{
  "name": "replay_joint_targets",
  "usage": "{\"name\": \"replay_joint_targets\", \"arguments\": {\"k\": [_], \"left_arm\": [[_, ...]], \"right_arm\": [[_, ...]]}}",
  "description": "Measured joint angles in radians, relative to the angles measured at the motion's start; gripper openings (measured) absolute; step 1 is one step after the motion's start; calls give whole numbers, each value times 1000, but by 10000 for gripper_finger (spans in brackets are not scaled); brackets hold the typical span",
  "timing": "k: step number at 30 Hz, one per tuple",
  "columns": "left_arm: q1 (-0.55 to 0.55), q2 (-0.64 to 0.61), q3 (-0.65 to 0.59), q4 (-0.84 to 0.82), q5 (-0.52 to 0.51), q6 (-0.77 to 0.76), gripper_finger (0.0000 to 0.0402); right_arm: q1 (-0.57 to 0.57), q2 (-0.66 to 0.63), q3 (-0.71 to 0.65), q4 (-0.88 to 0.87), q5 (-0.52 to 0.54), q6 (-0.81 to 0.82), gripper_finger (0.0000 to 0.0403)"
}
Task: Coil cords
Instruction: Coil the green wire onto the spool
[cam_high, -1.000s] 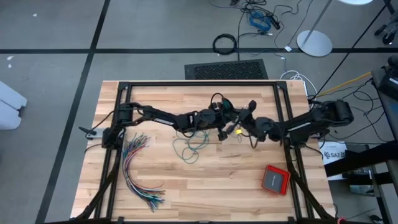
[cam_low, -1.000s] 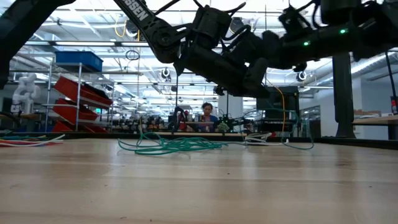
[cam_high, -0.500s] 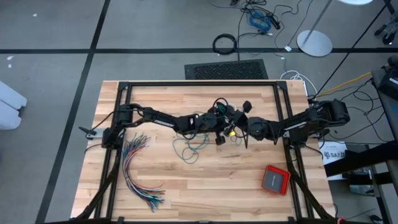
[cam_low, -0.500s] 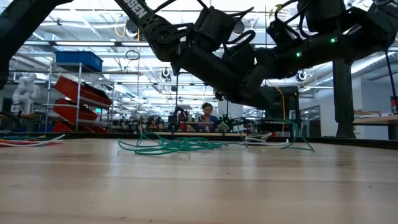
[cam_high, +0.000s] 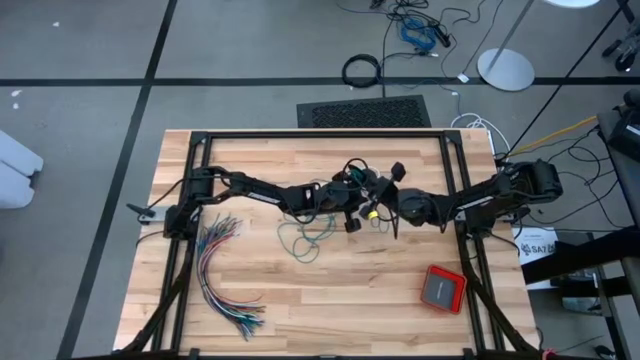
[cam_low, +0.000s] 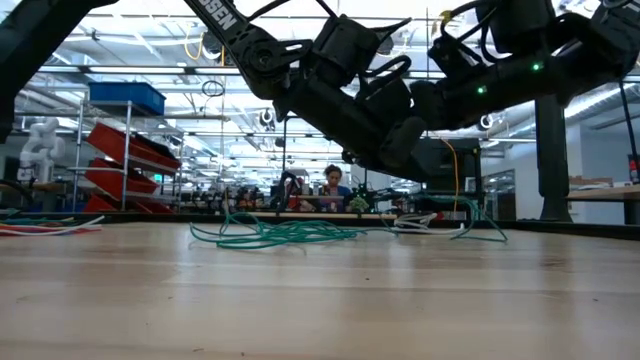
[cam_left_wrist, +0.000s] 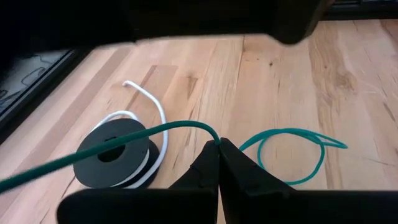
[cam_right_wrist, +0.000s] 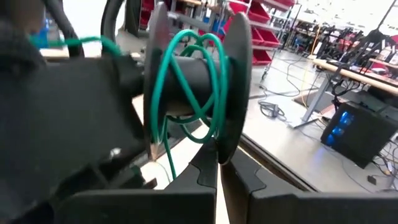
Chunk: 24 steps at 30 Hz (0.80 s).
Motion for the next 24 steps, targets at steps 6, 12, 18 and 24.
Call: {"name": "replay_joint_targets", "arguments": {"k": [6,12,18,24], "left_arm": [[1,-1,0,-1,-1,30,1],[1,-54,-6,-17,56,74,60],[1,-139,-6,-134,93,108,134],[1,-226,-7,-339,151,151,151]], "right_arm": [[0,0,0,82,-4,-7,0],[10,0,-1,160,-10,-29,0],[49,-3,-1,241,35,-112,0],[83,-55,-1,239,72,-160,0]]}}
